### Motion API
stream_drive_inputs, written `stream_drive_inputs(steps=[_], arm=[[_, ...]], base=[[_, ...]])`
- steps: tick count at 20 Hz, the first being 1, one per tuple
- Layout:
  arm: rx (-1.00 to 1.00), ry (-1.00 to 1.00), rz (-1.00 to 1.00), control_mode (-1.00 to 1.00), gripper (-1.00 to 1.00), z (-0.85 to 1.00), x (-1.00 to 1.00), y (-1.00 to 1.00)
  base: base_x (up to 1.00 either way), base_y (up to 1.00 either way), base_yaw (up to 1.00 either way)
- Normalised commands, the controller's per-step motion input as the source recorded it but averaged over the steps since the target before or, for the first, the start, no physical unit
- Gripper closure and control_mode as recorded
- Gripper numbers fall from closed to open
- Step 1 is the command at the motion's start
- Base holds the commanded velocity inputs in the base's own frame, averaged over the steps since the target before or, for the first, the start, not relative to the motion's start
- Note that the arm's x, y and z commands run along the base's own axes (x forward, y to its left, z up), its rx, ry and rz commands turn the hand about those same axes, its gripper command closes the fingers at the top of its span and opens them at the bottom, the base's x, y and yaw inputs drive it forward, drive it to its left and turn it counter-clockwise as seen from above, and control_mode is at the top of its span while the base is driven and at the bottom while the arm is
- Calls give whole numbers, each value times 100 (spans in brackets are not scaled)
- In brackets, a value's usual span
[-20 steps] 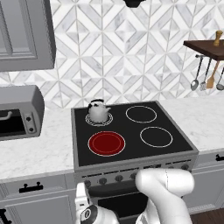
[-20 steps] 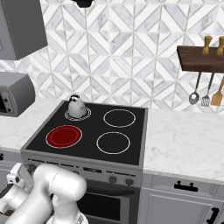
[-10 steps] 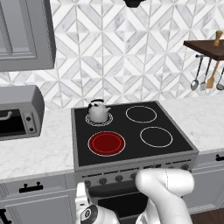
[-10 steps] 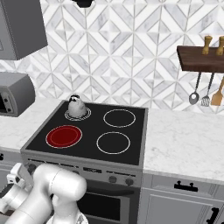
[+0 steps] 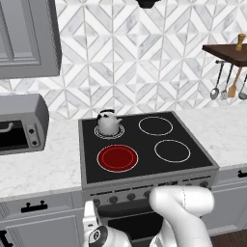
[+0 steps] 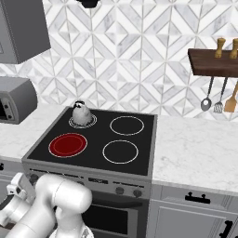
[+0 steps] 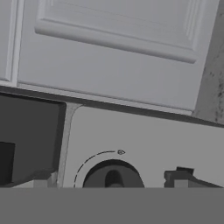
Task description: Turn off the front left burner of the stove.
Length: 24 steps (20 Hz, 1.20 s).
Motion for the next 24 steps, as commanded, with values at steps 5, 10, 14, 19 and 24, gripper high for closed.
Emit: stream_drive_inputs(steps=[5, 10, 14, 19, 24], arm=[[1, 0, 0, -100, 100, 0, 0, 0], [16, 0, -1, -100, 100, 20, 0, 0], [33, 1, -3, -100, 100, 37, 0, -6], [48, 0, -6, -100, 100, 41, 0, -15], [55, 0, -8, -100, 100, 38, 0, -22]], base=[[0, 0, 0], [0, 0, 0], [0, 0, 0], [0, 0, 0], [0, 0, 0]])
